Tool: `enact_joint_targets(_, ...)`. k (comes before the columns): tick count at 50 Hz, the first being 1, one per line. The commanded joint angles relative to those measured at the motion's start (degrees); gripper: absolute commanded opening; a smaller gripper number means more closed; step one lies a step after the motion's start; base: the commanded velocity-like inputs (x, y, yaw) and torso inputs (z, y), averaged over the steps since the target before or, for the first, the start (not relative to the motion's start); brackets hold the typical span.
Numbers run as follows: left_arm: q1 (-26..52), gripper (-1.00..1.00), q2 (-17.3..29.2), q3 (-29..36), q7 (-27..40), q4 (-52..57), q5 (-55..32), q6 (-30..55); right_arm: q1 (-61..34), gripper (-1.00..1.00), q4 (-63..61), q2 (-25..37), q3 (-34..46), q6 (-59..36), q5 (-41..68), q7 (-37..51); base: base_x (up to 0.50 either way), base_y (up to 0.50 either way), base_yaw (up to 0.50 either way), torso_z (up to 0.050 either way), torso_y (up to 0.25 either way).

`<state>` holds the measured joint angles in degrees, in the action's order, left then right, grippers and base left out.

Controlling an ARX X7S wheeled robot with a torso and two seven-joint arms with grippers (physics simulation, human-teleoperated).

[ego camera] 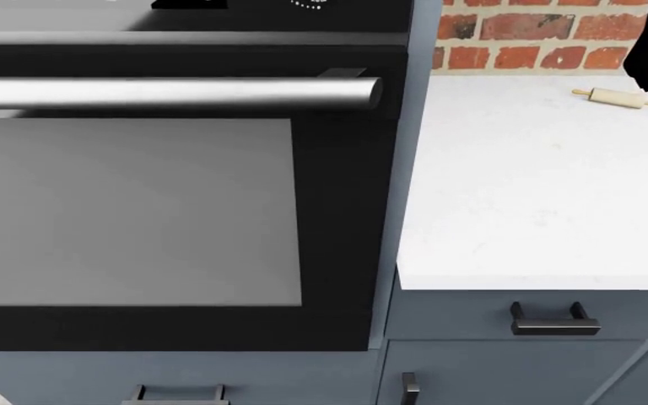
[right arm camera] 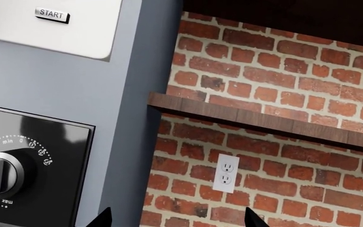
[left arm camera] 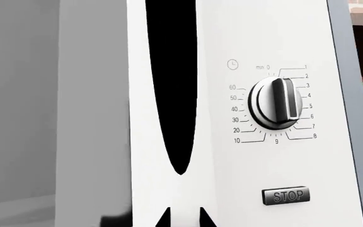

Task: Open the microwave door

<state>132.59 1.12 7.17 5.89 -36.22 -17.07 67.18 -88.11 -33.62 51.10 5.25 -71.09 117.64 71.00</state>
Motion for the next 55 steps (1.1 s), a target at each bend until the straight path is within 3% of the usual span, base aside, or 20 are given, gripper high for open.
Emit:
enact_joint_targets(1,1.8,-1.00,0.5,-4.9,1.8,17.1,-2.7,9.0,-0.9,1.00,0.1,0.3,1.3,0.1,-0.2,0.5,0.00,0.00,0.00,0.000,0.000)
enact_joint_targets(16,2.4,-1.00,1.0,-10.0,5.8,33.7,-8.4,22.4,-3.3,1.00,0.3,0.7,3.0,1.1,1.1,1.5,0.00,0.00,0.00,0.001,0.003)
enact_joint_targets(24,2.2,-1.00,7.4,-11.9,31.3,35.7,-40.4,22.7,-3.8,1.00,0.0,1.0,3.6,1.7,1.7,1.9,0.00,0.00,0.00,0.000,0.003)
enact_joint_targets(25,2.2,1.00,8.0,-12.2,33.5,36.0,-43.0,22.6,-3.8,1.00,0.0,1.1,3.7,1.7,1.7,2.0,0.00,0.00,0.00,0.000,0.000)
enact_joint_targets(30,2.4,1.00,10.2,-14.3,40.2,38.2,-49.2,21.3,-4.0,1.00,0.0,0.9,4.2,1.8,1.6,2.1,0.00,0.00,0.00,0.000,0.000)
enact_joint_targets(34,2.4,1.00,14.0,-9.9,43.9,38.9,-55.9,15.4,-4.6,1.00,0.2,0.8,4.9,1.8,1.5,2.1,0.00,0.00,0.00,0.000,0.000)
enact_joint_targets(36,2.4,1.00,14.6,-8.5,43.1,39.9,-55.6,14.0,-4.6,1.00,0.2,0.6,5.1,1.8,1.4,2.1,0.00,0.00,0.00,0.000,0.000)
enact_joint_targets(41,2.4,1.00,12.2,-8.7,33.0,44.3,-43.5,15.7,-4.6,1.00,0.4,0.7,4.9,1.7,0.8,1.4,0.00,0.00,0.00,0.000,0.000)
enact_joint_targets(51,2.4,1.00,-1.0,-7.6,-0.3,50.1,-1.4,18.0,-3.2,1.00,-0.5,2.0,3.1,2.7,1.0,0.5,0.00,0.00,0.00,0.000,0.001)
enact_joint_targets(55,2.4,1.00,-1.1,-4.9,-3.9,50.6,3.8,15.7,-2.5,1.00,-1.0,2.9,2.2,3.4,1.5,0.4,0.00,0.00,0.00,0.002,0.003)
